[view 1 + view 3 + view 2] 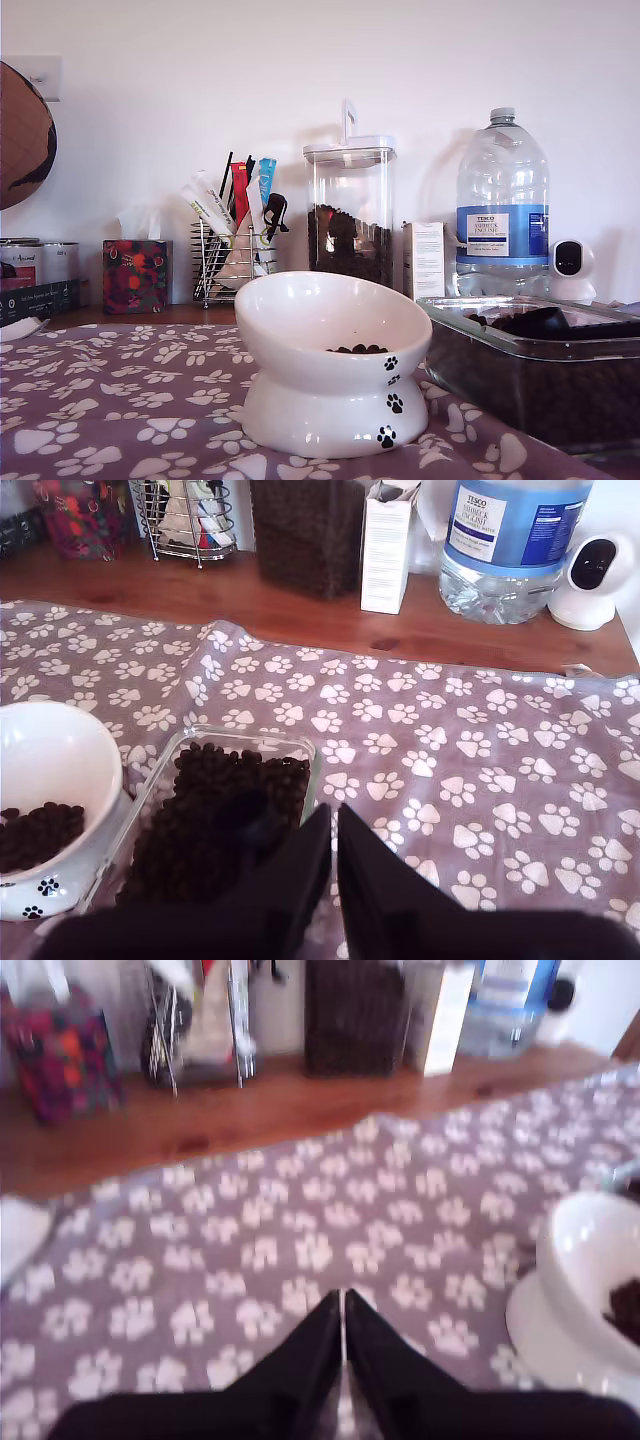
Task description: Measure one spoon of cat food and pour it into the food bowl
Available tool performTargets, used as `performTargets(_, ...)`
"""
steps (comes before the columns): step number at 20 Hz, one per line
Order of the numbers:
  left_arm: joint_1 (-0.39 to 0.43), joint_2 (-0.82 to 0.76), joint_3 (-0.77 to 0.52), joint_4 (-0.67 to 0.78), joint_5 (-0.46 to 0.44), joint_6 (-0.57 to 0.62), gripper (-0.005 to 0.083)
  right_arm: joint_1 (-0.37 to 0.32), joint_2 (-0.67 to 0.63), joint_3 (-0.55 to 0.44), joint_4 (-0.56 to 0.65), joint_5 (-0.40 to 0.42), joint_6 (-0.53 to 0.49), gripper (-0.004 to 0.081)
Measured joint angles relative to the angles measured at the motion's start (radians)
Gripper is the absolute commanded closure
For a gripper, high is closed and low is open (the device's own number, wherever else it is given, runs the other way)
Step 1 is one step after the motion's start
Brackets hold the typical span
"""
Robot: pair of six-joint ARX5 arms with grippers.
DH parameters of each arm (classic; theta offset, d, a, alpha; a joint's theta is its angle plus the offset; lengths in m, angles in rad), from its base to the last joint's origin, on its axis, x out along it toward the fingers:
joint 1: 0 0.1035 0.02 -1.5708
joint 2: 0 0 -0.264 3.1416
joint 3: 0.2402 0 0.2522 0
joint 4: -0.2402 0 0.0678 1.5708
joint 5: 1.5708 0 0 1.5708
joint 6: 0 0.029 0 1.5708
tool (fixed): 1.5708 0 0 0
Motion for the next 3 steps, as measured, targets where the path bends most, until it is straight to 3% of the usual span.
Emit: performTargets(3, 0.0, 0.0, 0.0, -0.074, 0.0, 0.0, 0.0793, 0.0, 0.0, 0.0, 0.0, 0.0, 0.0, 0.078)
